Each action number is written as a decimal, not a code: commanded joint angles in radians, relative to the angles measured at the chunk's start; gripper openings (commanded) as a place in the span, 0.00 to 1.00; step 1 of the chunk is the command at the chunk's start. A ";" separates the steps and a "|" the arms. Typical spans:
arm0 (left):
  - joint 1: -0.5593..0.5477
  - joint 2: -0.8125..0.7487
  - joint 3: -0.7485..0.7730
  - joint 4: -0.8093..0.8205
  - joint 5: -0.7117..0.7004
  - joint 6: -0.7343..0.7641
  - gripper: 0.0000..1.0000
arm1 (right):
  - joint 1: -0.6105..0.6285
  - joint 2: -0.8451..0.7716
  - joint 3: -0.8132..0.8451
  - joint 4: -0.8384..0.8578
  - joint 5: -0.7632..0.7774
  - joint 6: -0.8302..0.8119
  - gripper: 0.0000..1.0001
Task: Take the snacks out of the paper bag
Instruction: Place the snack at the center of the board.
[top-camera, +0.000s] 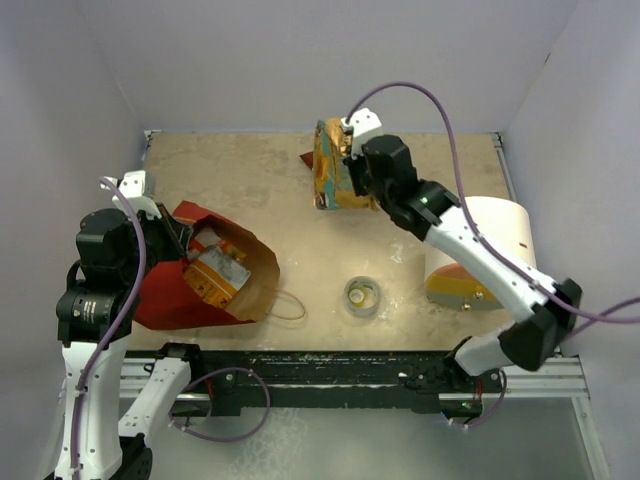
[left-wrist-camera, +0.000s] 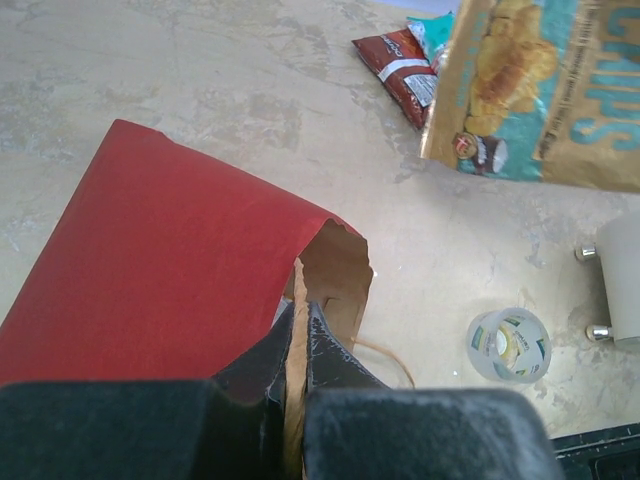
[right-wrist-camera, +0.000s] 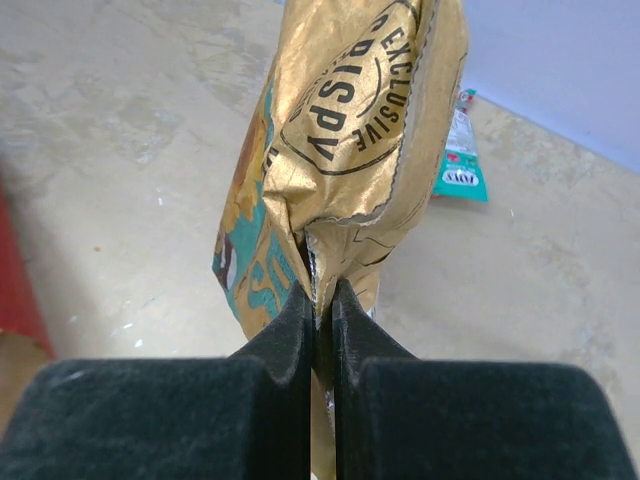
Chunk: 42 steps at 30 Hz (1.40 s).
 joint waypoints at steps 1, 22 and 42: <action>-0.006 -0.005 0.033 0.028 0.017 -0.005 0.00 | -0.047 0.105 0.161 0.036 -0.123 -0.181 0.00; -0.006 0.003 0.034 0.035 0.039 -0.021 0.00 | -0.215 0.570 0.693 -0.163 -0.266 -0.721 0.00; -0.006 -0.001 0.011 0.049 0.100 -0.085 0.00 | -0.336 0.833 0.750 0.088 -0.273 -0.848 0.06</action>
